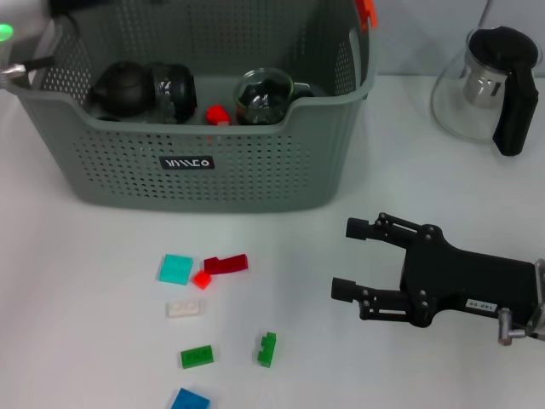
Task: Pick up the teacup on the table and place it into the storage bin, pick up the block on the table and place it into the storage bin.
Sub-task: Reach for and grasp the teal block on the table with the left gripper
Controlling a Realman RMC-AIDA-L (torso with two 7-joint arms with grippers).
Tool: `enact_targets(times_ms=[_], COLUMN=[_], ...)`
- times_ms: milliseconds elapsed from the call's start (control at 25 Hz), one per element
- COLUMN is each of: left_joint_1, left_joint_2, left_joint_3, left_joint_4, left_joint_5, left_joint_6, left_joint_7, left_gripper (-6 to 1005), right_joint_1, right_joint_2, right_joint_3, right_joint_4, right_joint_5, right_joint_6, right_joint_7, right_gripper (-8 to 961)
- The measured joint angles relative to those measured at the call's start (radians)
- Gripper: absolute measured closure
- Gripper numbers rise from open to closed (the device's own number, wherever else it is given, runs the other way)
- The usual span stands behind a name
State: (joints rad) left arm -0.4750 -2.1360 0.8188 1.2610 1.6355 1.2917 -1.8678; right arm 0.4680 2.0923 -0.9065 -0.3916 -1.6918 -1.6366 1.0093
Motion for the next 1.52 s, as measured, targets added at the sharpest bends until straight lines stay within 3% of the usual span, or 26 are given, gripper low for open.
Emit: enact_targets(times_ms=[40,80,120,160,280,360,600,840,960,1200,1320,1440,1520], left_joint_1=[0.000,0.009,0.006,-0.006,-0.039,-0.035,0.052,0.138,0.151,0.154,0.146,0.137,0.137], left_joint_2=[0.000,0.021,0.032,0.059,0.129,0.145,0.103,0.064,0.054,0.036,0.018,-0.016,-0.022], left_joint_3=[0.000,-0.066,-0.088,-0.142,-0.253,-0.299,-0.292,-0.292,-0.293,-0.283,-0.279,-0.279,-0.280], left_joint_4=[0.000,-0.115,-0.165,-0.288,-0.542,-0.644,-0.671,-0.661,-0.659,-0.671,-0.672,-0.672,-0.672], left_joint_5=[0.000,-0.203,-0.251,-0.353,-0.438,-0.395,-0.066,0.201,0.301,0.424,0.450,0.459,0.459], left_joint_6=[0.000,0.117,0.152,0.240,0.421,0.492,0.545,0.483,0.431,0.304,0.241,0.146,0.134], left_joint_7=[0.000,0.068,0.077,0.094,0.149,0.224,0.466,0.758,0.823,0.882,0.886,0.922,0.939], left_gripper=[354,329,304,279,238,246,247,247,248,248,249,249,249], right_joint_1=[0.000,0.000,0.000,0.000,0.000,0.002,0.007,0.008,0.007,0.004,0.001,0.001,0.000], right_joint_2=[0.000,0.000,0.000,0.000,0.001,0.002,0.001,0.000,0.000,0.000,0.000,0.000,0.000], right_joint_3=[0.000,0.000,0.000,0.000,0.000,0.000,0.001,0.002,0.002,0.001,0.001,0.001,0.001], right_joint_4=[0.000,0.000,0.000,0.000,-0.001,-0.001,-0.001,0.000,0.000,0.001,0.000,0.000,0.000], right_joint_5=[0.000,0.000,0.000,0.000,0.000,0.000,0.000,0.000,0.000,0.000,0.000,0.000,0.000], right_joint_6=[-0.001,-0.002,-0.003,-0.003,-0.004,-0.004,0.001,0.005,0.006,0.006,0.006,0.004,0.003], right_joint_7=[0.000,0.000,0.000,0.000,0.000,0.000,0.000,0.000,0.000,0.000,0.000,0.000,0.000], right_gripper=[43,43,43,43,44,44,43,44,44,44,43,43,43])
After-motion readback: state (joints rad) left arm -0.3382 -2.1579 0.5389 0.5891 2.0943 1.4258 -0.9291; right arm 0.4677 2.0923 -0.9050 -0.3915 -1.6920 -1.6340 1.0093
